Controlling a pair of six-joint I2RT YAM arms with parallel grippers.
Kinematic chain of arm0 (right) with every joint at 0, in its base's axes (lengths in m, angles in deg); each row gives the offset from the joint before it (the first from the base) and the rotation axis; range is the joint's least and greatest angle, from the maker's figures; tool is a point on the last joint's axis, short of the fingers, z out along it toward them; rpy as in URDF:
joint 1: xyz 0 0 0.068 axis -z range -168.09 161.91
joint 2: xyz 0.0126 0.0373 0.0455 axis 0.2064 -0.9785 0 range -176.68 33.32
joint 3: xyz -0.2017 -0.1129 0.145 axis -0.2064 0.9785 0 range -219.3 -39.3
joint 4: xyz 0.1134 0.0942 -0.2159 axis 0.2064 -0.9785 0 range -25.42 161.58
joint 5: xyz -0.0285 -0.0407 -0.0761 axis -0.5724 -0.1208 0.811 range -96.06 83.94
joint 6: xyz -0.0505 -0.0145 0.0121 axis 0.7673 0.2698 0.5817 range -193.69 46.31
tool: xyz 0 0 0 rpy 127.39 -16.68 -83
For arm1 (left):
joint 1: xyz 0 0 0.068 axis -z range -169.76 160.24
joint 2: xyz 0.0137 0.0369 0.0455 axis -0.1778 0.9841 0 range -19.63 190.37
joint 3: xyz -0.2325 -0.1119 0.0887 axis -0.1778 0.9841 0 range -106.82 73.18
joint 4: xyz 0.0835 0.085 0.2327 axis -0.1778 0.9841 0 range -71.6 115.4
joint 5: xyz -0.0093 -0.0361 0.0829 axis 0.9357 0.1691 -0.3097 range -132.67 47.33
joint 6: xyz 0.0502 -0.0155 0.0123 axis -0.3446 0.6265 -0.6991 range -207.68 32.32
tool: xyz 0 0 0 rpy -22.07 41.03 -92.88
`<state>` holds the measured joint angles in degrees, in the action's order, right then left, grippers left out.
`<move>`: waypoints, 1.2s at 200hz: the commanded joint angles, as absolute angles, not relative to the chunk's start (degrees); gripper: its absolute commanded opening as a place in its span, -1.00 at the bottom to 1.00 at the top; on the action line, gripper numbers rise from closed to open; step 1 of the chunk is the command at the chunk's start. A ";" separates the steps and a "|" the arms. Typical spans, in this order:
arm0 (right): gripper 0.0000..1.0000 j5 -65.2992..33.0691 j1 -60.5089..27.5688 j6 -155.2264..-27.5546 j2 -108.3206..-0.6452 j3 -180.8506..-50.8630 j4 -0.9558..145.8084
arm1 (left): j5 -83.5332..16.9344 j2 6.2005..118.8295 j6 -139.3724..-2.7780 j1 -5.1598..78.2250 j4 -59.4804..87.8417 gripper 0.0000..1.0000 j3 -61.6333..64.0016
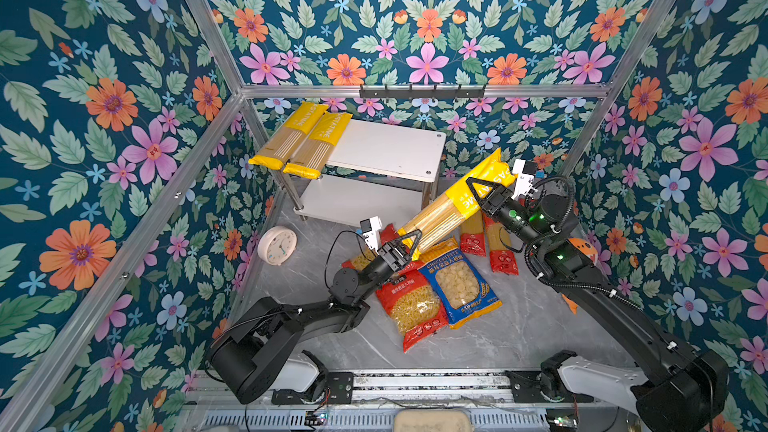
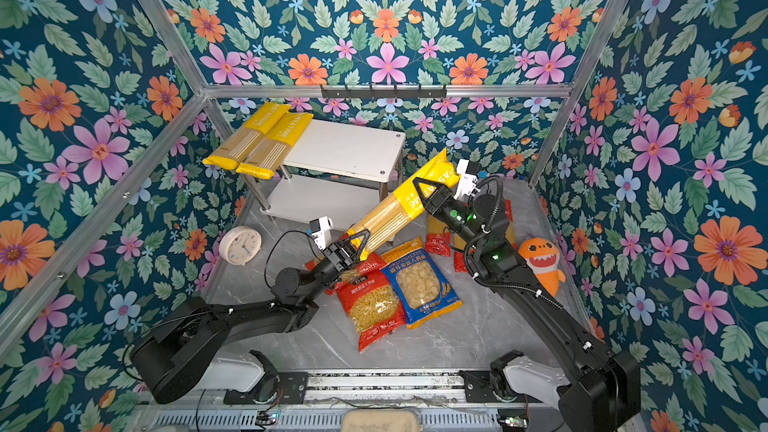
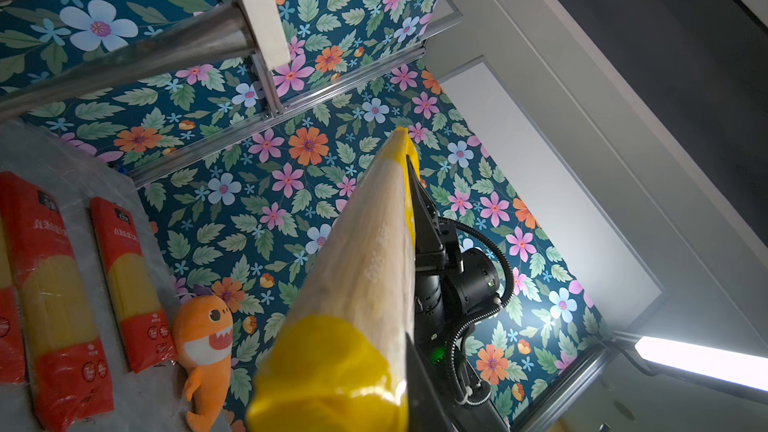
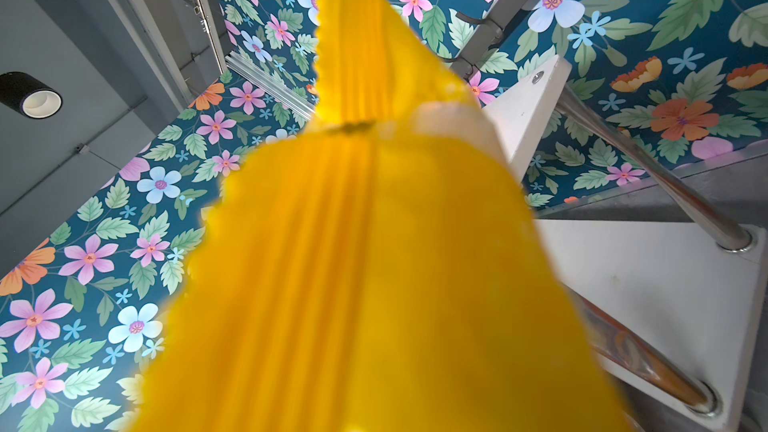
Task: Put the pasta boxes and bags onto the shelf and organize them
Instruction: 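Carry the yellow pack with both grippers up toward the shelf's top tier, then lay the pack on the top tier with the left gripper while the right releases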
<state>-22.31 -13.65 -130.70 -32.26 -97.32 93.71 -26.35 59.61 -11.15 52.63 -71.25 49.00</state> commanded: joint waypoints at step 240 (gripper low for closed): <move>0.41 -20.78 -13.84 -133.40 -28.36 -88.21 100.89 | -36.46 43.55 -25.89 27.67 7.08 -1.00 13.39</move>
